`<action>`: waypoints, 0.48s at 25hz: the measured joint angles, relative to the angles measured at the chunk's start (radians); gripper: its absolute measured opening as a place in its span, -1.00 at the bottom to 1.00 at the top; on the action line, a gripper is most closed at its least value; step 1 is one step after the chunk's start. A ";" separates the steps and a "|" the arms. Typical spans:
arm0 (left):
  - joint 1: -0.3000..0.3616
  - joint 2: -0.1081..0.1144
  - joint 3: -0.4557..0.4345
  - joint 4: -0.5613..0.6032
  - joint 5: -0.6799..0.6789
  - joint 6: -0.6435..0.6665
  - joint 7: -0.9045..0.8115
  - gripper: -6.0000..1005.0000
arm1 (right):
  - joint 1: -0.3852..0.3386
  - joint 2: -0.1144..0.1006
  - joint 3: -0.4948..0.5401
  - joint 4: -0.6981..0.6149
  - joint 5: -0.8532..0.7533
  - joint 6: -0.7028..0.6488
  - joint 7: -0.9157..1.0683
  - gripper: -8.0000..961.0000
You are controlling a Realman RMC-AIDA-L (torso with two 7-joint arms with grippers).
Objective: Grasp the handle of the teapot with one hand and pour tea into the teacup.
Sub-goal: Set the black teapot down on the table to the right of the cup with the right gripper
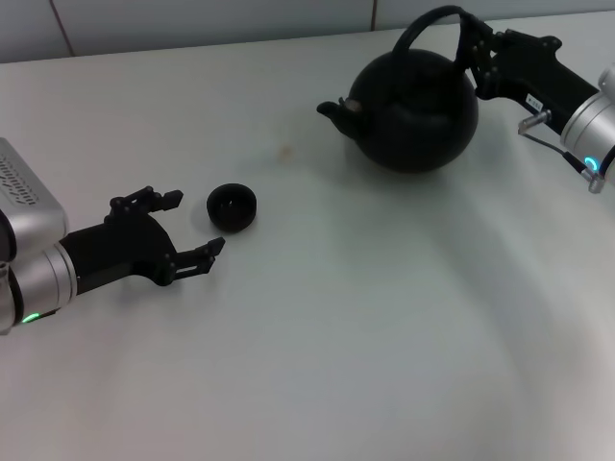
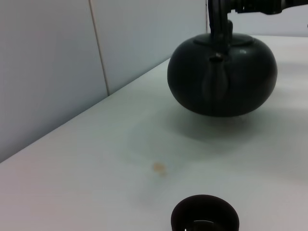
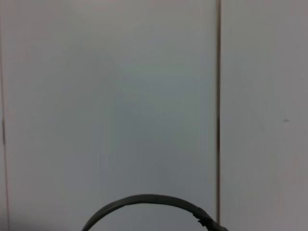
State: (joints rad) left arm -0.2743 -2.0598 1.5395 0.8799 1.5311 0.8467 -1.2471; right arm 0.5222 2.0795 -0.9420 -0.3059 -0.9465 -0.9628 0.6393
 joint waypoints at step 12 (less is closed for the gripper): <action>0.001 -0.002 0.008 0.002 0.000 0.000 0.000 0.68 | 0.009 0.002 0.011 0.047 0.007 0.016 -0.049 -0.83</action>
State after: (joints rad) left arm -0.2731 -2.0619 1.5472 0.8821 1.5310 0.8467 -1.2472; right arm 0.5308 2.0818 -0.9315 -0.2592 -0.9400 -0.9466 0.5903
